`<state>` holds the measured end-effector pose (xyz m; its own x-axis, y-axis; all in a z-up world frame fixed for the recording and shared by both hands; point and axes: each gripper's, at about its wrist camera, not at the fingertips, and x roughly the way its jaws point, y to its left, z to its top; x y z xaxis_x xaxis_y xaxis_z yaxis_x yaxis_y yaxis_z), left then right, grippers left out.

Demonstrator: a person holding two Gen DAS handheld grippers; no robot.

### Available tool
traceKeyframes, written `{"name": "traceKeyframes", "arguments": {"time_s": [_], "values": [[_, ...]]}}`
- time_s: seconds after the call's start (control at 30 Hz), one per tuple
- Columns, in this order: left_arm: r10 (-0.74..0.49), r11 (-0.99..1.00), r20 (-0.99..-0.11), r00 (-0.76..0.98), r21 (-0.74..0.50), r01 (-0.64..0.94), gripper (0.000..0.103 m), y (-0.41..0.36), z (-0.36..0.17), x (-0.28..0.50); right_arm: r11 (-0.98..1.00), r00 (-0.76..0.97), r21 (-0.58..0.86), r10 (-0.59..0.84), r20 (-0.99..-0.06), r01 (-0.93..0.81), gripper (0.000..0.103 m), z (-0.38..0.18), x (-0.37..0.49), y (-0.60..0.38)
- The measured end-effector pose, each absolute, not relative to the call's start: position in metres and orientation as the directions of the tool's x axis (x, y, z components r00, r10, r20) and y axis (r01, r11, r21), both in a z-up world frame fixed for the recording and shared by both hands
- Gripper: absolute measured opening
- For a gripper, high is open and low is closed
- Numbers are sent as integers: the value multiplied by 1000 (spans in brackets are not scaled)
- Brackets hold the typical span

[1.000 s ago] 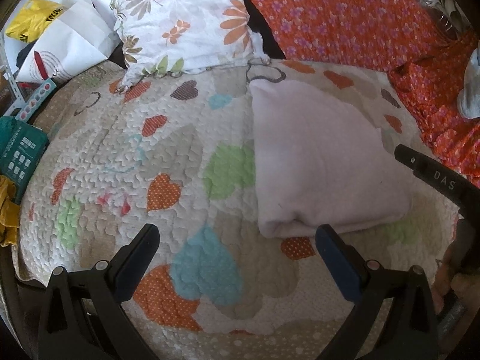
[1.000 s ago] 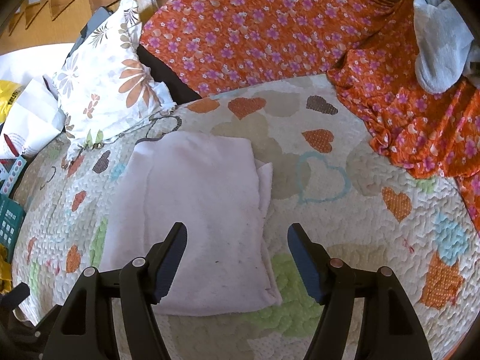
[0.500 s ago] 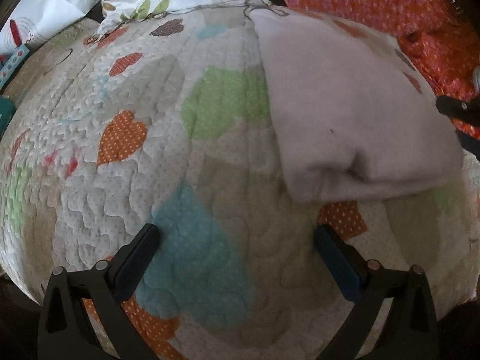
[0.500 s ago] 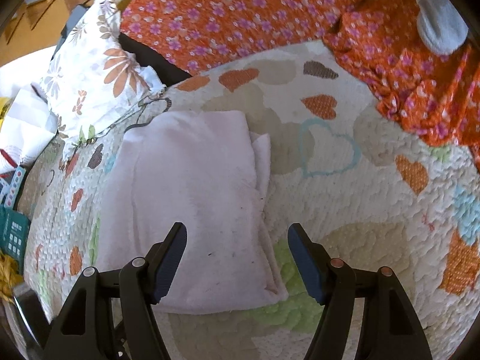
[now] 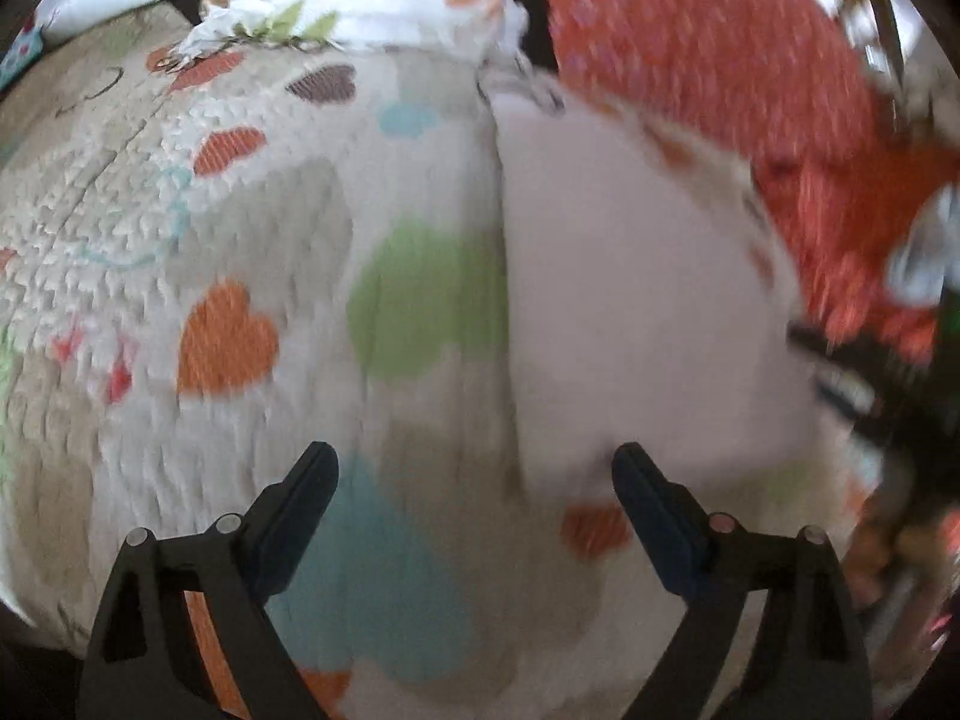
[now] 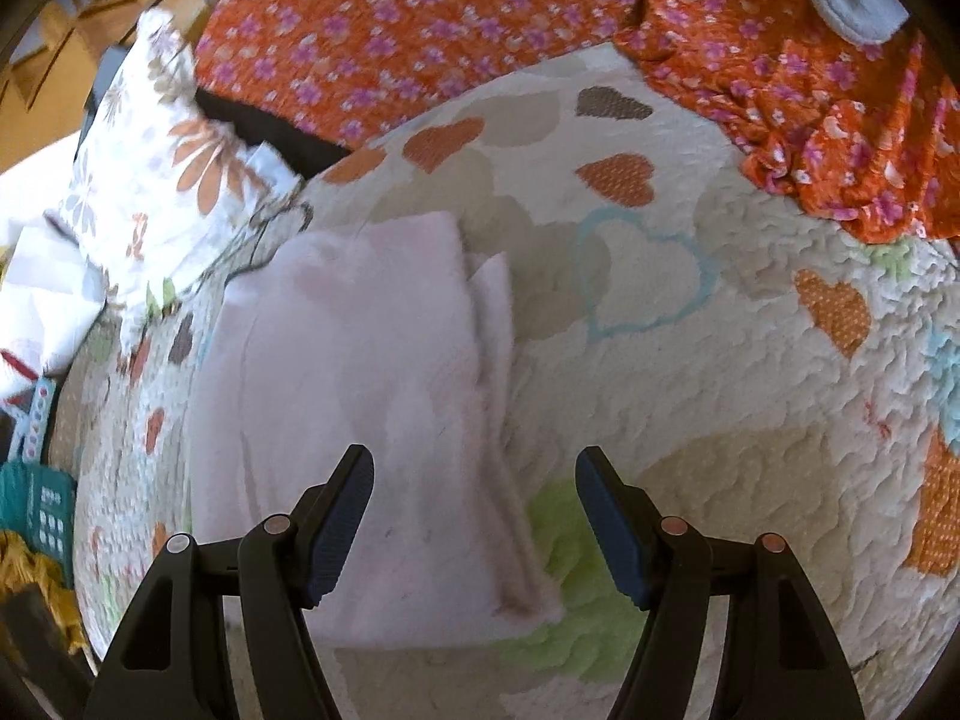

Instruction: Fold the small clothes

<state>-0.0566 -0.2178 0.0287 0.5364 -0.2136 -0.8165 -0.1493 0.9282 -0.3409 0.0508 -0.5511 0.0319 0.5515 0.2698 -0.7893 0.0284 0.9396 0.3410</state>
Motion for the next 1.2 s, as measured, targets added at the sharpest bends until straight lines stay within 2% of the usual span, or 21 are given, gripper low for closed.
{"name": "traceKeyframes", "arguments": {"time_s": [0.2,0.23,0.27,0.37,0.4,0.43,0.47,0.53,0.63,0.77,0.83,0.87,0.93,1.0,1.13,1.2], "values": [[-436,835,-759,483,-542,-97,92,-208,9,30,896,516,439,404,-755,-59,75,32,106,-552],[-470,821,-750,465,-565,-82,96,-211,3,39,887,496,456,427,-756,-70,75,26,116,-548],[-480,818,-749,457,-570,-76,101,-216,-1,47,875,464,479,456,-760,-75,75,16,128,-543],[-452,846,-757,472,-531,-41,101,-230,2,55,852,426,522,492,-759,-53,69,-12,144,-532],[-451,849,-752,480,-528,-29,79,-231,5,54,848,448,527,492,-747,-52,64,-11,143,-529],[-494,829,-735,465,-559,-1,34,-230,6,56,830,436,555,522,-733,-60,36,-11,144,-526],[-502,825,-739,450,-565,-6,35,-227,7,58,801,414,595,564,-714,-65,25,-8,145,-521],[-503,820,-738,450,-571,-19,32,-221,12,59,804,434,586,564,-702,-97,19,5,140,-511],[-498,827,-735,460,-562,-1,32,-218,35,61,723,451,676,656,-605,-143,15,31,132,-508],[-408,890,-768,494,-455,28,33,-222,67,61,699,487,679,684,-544,-224,9,61,126,-506],[-338,922,-815,470,-387,-8,43,-224,61,64,774,519,603,603,-606,-195,9,61,125,-505],[-278,945,-845,456,-326,-28,44,-225,54,63,865,552,479,475,-685,-149,11,57,126,-504],[-196,971,-879,434,-237,-42,44,-227,44,58,929,575,355,347,-741,-103,11,51,126,-505],[-218,963,-872,437,-266,-50,50,-220,42,49,908,563,406,389,-729,-102,11,50,125,-511],[-176,955,-850,496,-269,-123,71,-196,48,28,885,595,433,444,-670,-173,11,64,109,-504],[-147,954,-835,531,-261,-147,72,-187,51,22,872,577,431,479,-661,-230,11,65,105,-490]]}}
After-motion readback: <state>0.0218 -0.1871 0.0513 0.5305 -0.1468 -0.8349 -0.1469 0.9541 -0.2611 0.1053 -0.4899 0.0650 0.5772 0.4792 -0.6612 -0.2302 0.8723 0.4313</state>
